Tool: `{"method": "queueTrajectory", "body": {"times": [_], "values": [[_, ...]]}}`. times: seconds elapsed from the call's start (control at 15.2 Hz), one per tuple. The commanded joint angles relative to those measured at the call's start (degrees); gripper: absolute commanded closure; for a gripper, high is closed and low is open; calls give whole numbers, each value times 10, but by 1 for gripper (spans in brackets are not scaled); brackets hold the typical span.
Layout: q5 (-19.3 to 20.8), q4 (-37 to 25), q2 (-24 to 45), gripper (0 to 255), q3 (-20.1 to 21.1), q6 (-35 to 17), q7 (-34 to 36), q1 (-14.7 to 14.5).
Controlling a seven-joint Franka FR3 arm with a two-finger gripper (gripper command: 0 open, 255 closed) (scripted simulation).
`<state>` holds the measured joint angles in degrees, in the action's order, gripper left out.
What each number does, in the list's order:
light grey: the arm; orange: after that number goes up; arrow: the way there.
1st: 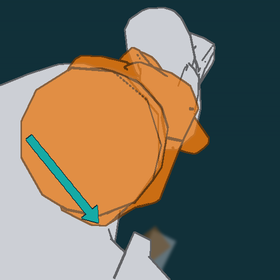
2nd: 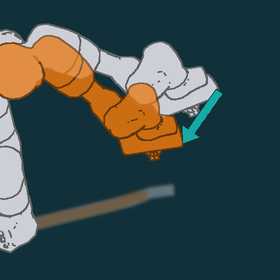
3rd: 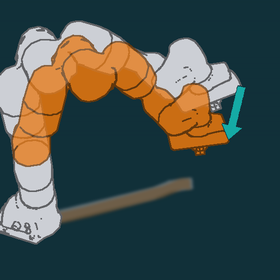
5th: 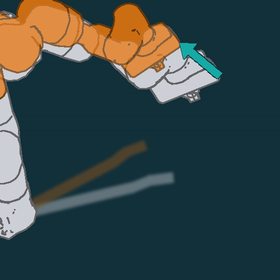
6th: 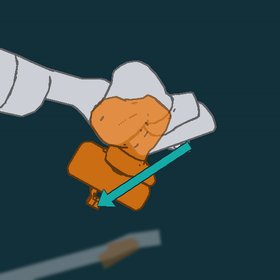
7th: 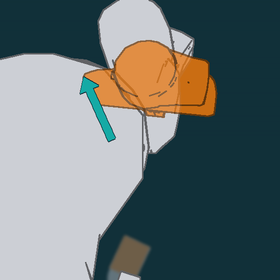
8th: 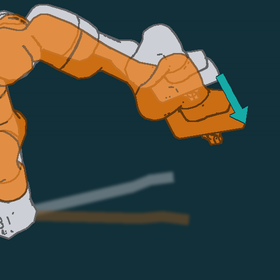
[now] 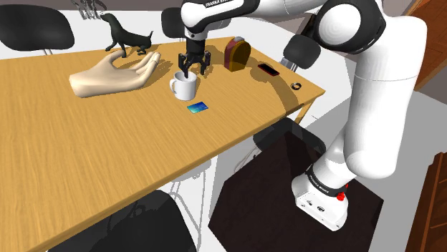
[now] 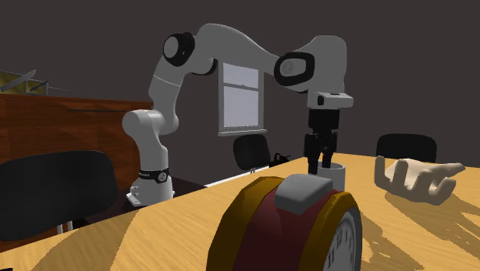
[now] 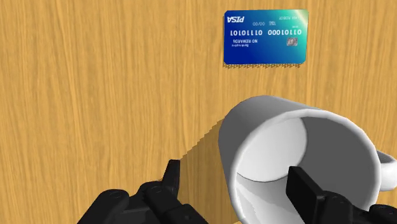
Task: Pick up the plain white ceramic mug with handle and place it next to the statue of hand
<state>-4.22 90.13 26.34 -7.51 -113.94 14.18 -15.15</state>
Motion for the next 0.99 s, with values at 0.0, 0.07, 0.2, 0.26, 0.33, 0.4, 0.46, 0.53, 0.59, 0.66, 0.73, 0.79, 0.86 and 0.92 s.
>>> {"method": "queueTrajectory", "body": {"times": [0.0,0.07,0.2,0.26,0.33,0.4,0.46,0.53,0.59,0.66,0.73,0.79,0.86,0.92], "values": [[0,0,0,0,0,0,0,0],[0,0,0,0,0,0,0,0],[1,-12,-5,0,0,17,1,0],[2,-25,-9,0,-1,34,1,0],[3,-39,-13,0,-1,52,2,1],[3,-51,-15,0,-2,66,2,1],[3,-51,-15,0,-2,66,2,1],[3,-51,-15,0,-2,66,2,1],[3,-51,-15,0,-2,66,2,1],[3,-51,-15,0,-2,66,2,1],[3,-51,-15,0,-2,66,2,1],[3,-51,-15,0,-2,66,2,1],[3,-51,-15,0,-2,66,2,1],[3,-51,-15,0,-2,66,2,1]]}}
